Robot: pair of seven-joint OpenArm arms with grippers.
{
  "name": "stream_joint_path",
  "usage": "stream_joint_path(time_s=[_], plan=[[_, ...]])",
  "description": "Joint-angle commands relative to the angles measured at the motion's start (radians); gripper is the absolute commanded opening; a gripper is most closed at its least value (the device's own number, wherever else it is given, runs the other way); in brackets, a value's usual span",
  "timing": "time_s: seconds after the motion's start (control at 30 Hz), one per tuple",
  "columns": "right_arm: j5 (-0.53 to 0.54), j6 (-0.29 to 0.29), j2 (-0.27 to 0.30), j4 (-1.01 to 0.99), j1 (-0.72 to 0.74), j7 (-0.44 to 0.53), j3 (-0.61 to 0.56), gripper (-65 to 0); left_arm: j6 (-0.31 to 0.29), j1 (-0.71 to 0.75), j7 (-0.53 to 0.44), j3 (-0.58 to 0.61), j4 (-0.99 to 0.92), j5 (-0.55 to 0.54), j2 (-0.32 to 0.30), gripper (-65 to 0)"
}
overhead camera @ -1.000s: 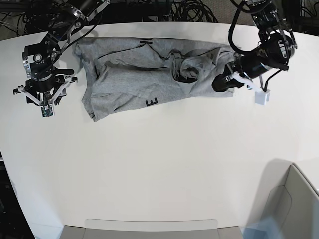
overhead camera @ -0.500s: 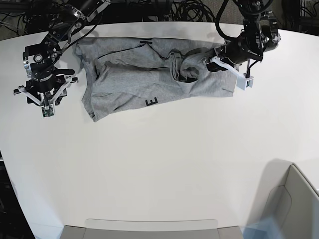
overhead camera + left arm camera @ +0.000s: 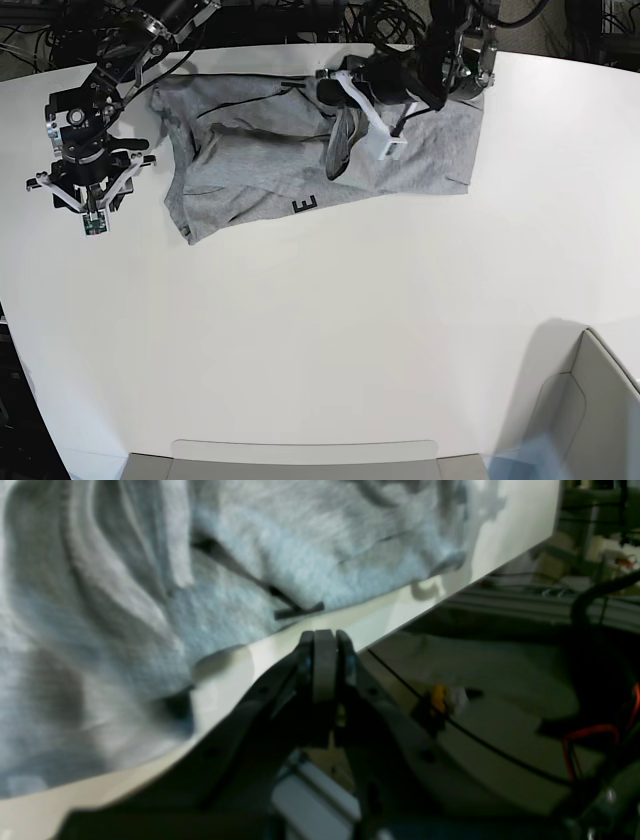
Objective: Fold the T-shirt properly
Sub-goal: 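Press the folded end down with the left gripper and regrasp it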
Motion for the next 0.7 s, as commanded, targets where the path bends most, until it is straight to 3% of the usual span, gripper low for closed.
stream_joint_path(time_s=[0.0,0.2,0.3,0.37,0.53,0.67], plan=[[0.012,0.015,0.009,0.016,0.013,0.022,-0.001,-37.7,-0.002,-0.007,-0.010,-0.024,0.024,-0.005,-0.002,-65.0],[0.012,0.015,0.011,0.016,0.026,0.022,0.000,-37.7,-0.003,-0.021,-0.020,-0.130,0.044,-0.088,-0.002,-65.0],[0.012,0.015,0.011,0.016,0.027,0.022,0.004,-37.7,-0.003,-0.036,-0.079,-0.185,0.044,-0.186,-0.007,-65.0],[0.012,0.015,0.011,0.016,0.027,0.022,0.004,-37.7,-0.003,-0.038,-0.122,-0.221,0.040,-0.197,-0.007,-65.0],[0.012,0.015,0.011,0.018,0.027,0.022,0.002,-37.7,-0.002,-0.061,-0.149,-0.224,-0.032,-0.113,-0.007,-65.0],[0.010,0.015,0.011,0.018,0.026,0.022,0.000,-37.7,-0.002,-0.082,-0.123,-0.112,-0.074,-0.005,-0.007,-65.0]])
